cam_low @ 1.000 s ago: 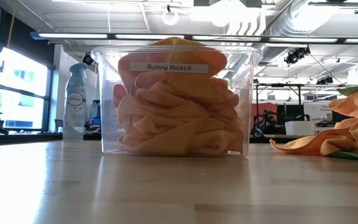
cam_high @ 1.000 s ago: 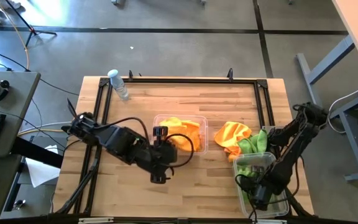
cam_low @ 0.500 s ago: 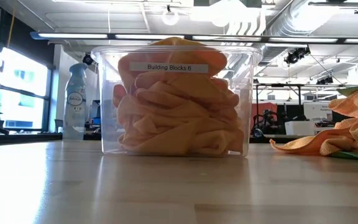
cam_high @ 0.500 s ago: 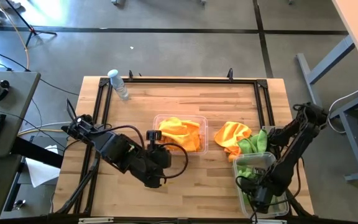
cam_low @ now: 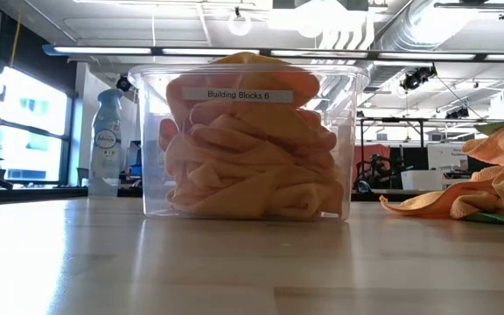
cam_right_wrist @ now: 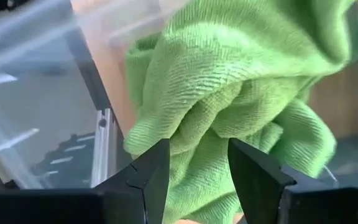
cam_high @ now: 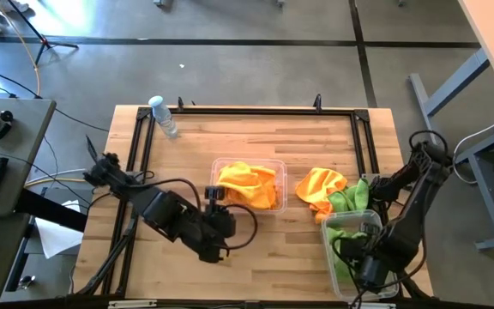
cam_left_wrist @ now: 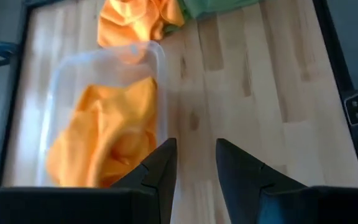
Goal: Sort microfiber towel by color & place in baskets
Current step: Put the green towel into the bottom transparent bin, then put the orange towel into the bottom transparent bin
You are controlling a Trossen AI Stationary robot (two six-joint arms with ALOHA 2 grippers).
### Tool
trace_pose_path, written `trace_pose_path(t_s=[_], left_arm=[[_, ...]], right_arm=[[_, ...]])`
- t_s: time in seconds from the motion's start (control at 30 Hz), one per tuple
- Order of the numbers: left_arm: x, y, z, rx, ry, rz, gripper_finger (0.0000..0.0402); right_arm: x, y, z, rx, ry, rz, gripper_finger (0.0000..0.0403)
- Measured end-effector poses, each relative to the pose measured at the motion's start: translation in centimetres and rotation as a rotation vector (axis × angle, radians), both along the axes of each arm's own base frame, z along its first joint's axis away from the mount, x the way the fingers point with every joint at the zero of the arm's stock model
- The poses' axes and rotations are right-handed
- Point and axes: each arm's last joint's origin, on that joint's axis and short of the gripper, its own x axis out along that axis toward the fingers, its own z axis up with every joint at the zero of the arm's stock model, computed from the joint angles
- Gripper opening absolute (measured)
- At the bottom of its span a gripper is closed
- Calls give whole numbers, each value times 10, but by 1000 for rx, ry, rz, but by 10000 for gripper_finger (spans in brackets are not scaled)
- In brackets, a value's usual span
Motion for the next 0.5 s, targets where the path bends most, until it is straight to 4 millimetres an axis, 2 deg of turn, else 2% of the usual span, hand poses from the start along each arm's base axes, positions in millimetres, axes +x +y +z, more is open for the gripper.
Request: trace_pose_path(t_s=[0.1, 0.23, 0.4, 0.5], left_arm=[[-11, 10, -19, -75, -31, 15, 101], [-36, 28, -38, -201, -115, 41, 101], [-72, 50, -59, -328, -232, 91, 101], [-92, 61, -70, -393, -292, 108, 101]], right_arm=[[0, -1, 14, -19, -31, -8, 157], [0, -5, 31, -56, -62, -19, 157], [-4, -17, 53, -150, -82, -119, 157], [-1, -22, 62, -183, -179, -237, 156]])
